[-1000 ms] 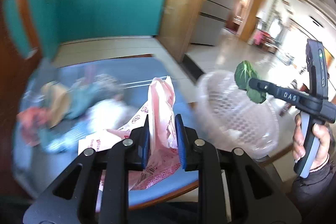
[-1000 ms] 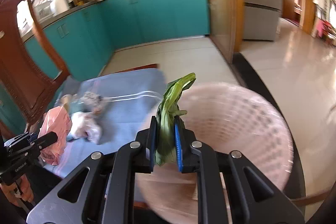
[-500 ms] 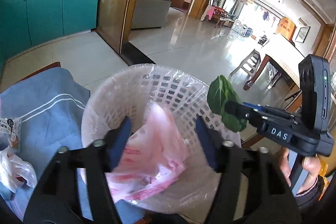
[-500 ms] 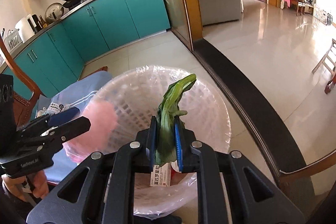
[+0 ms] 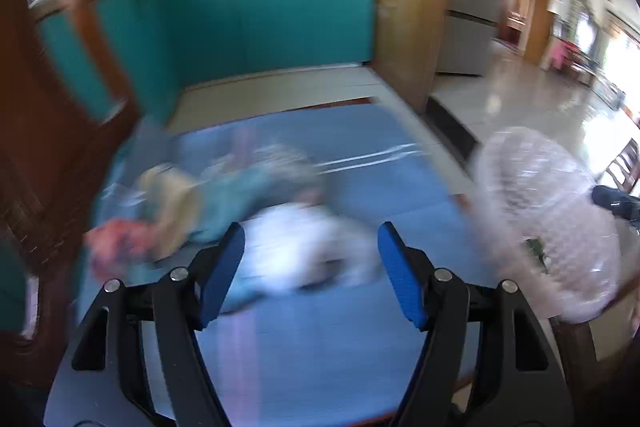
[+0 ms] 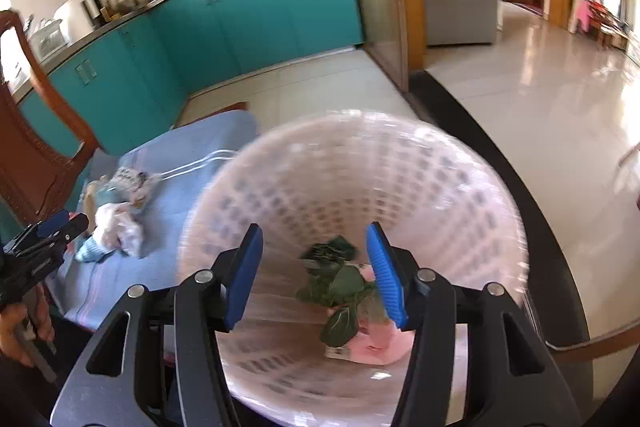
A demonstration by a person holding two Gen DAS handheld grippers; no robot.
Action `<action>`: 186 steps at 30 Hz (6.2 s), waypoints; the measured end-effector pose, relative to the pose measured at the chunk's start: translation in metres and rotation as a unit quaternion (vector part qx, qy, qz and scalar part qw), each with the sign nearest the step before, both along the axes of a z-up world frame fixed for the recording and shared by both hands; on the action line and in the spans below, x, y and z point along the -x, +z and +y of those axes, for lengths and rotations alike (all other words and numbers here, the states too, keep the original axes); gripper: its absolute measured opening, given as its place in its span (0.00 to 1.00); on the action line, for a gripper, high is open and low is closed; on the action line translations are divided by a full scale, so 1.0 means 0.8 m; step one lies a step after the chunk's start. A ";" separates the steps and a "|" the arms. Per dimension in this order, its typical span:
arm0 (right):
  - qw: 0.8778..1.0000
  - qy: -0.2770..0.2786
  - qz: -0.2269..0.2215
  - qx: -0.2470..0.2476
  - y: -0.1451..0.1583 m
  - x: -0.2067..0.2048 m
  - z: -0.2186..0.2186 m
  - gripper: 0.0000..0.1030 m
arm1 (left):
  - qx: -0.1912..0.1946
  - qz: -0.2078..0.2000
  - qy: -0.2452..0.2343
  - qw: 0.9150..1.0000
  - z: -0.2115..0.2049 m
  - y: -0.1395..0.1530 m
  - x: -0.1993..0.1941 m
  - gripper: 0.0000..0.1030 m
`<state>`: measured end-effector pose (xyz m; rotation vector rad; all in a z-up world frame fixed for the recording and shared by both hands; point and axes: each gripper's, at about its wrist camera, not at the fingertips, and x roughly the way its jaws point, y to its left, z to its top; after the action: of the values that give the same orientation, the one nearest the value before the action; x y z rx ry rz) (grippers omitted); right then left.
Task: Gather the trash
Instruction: 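Carry the pink bag and green vegetable into the wastebasket and open both tools, then grasp the blue mesh cloth with the left tool while the right tool grasps white tissues, then lift the blue mesh cloth with the left tool while the right tool lifts the tissues, then carry the blue cloth and white tissues over the white wastebasket with both tools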
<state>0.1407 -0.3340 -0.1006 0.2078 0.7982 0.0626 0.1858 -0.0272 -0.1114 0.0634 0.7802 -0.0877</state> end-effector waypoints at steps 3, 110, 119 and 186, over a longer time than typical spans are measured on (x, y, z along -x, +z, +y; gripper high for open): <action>0.999 0.048 0.000 -0.017 0.006 -0.015 0.041 0.54 | 0.000 0.043 -0.012 0.999 0.055 -0.031 -0.019 0.76; 0.977 0.187 0.095 0.044 -0.070 -0.066 0.252 0.34 | 0.010 0.093 0.009 0.996 0.080 -0.103 0.041 0.27; 0.977 0.187 0.097 0.044 -0.073 -0.067 0.253 0.34 | 0.028 0.057 0.034 0.997 0.095 -0.078 0.047 0.27; 0.996 -0.086 0.002 0.027 -0.006 0.014 -0.062 0.36 | -0.005 0.024 -0.264 0.964 -0.300 -0.020 0.018 0.38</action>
<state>0.1297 -0.3835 -0.1058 0.2247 0.7833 -0.1208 0.1718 -0.2675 -0.1274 0.2795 0.7957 -0.5932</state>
